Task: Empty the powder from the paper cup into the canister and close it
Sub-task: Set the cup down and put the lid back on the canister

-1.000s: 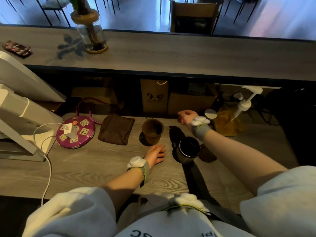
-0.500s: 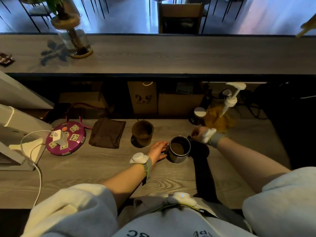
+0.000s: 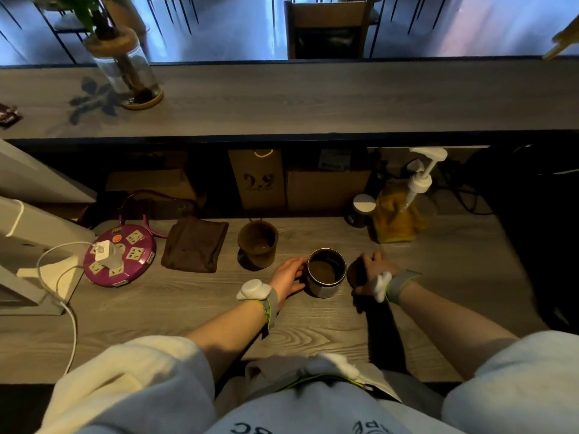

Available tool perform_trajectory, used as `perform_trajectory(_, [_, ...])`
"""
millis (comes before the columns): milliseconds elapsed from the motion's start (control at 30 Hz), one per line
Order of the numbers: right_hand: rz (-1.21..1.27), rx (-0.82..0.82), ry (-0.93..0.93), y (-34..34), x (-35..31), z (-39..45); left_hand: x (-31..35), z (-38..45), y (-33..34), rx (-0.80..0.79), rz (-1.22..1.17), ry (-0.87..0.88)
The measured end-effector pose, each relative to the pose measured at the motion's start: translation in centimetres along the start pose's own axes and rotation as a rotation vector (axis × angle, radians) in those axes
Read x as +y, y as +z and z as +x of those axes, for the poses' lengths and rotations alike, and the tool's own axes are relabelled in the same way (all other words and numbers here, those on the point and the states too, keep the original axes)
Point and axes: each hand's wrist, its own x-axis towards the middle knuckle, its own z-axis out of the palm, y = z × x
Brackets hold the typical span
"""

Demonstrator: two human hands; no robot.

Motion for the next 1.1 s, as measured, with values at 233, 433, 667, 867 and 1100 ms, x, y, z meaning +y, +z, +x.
perform_trajectory(233, [0.458,0.153,0.005,-2.7,1.7,-0.1,-0.2,-0.3,0.1,-0.022,-0.039,-0.01])
perform_trajectory(433, [0.998,0.329,-0.042,-4.6,0.1,-1.5,-0.9,0.1,0.2,-0.026,-0.062,-0.021])
perform_trajectory(667, [1.065,0.304,-0.261,-3.3,-2.7,-4.5,-1.4,0.3,0.0,-0.064,-0.056,-0.014])
perform_trajectory(867, [0.531,0.309,-0.427,-2.5,-2.6,-5.2,-1.8,0.3,-0.2,-0.081,-0.073,-0.016])
perform_trajectory(1100, [0.051,0.302,-0.584,-4.1,-3.5,-4.8,-2.0,0.3,-0.4,-0.086,-0.097,-0.015])
